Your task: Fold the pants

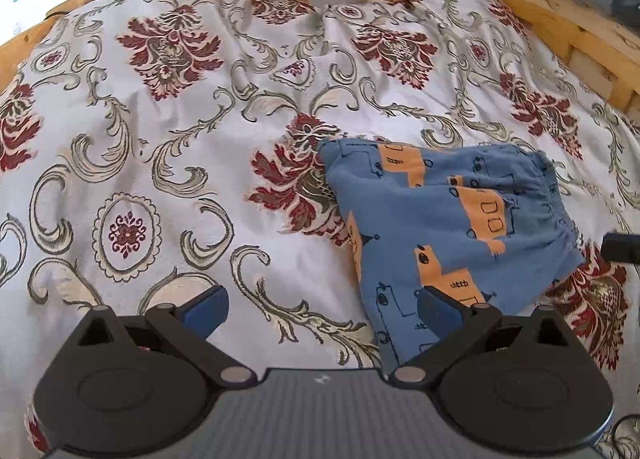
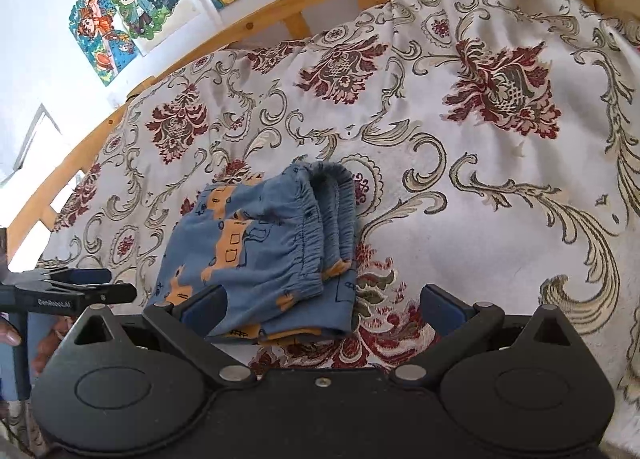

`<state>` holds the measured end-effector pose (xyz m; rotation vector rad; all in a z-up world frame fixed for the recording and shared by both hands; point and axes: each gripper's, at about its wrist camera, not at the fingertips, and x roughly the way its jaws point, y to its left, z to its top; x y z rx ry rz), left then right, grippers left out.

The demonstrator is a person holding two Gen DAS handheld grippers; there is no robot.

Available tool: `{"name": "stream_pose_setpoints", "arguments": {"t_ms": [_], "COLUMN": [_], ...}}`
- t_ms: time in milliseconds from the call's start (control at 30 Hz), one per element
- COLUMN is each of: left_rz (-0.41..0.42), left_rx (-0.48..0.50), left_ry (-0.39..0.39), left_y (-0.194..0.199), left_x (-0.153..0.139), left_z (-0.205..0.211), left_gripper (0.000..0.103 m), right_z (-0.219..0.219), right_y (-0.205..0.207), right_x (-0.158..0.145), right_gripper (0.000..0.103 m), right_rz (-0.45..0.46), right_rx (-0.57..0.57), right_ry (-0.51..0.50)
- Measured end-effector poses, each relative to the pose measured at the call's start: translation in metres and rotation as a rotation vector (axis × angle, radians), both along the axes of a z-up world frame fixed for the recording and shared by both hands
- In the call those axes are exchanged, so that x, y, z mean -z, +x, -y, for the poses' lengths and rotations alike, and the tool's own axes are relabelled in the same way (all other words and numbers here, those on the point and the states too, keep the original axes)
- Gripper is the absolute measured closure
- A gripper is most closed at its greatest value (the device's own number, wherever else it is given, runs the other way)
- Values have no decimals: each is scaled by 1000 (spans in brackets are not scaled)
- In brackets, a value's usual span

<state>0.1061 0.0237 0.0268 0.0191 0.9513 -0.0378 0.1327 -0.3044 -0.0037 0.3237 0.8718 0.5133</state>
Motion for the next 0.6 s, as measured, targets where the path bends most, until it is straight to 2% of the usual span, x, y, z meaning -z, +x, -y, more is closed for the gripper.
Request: {"name": "stream_pose_setpoints", "arguments": {"t_ms": [167, 433, 600], "left_rz": [-5, -25, -14], "left_rx": [26, 49, 65], "left_ry": [-11, -74, -62], "left_y": [2, 19, 29], "left_x": [-1, -1, -1], "left_z": [0, -7, -7], "left_gripper": [0, 0, 0], "right_z": [-1, -1, -6], "right_y": [15, 42, 52], "right_x": [-8, -4, 3], "right_gripper": [1, 1, 1], "right_rz": [-14, -37, -43], "right_rx": [-57, -81, -98], "right_ry": [-7, -21, -35]}}
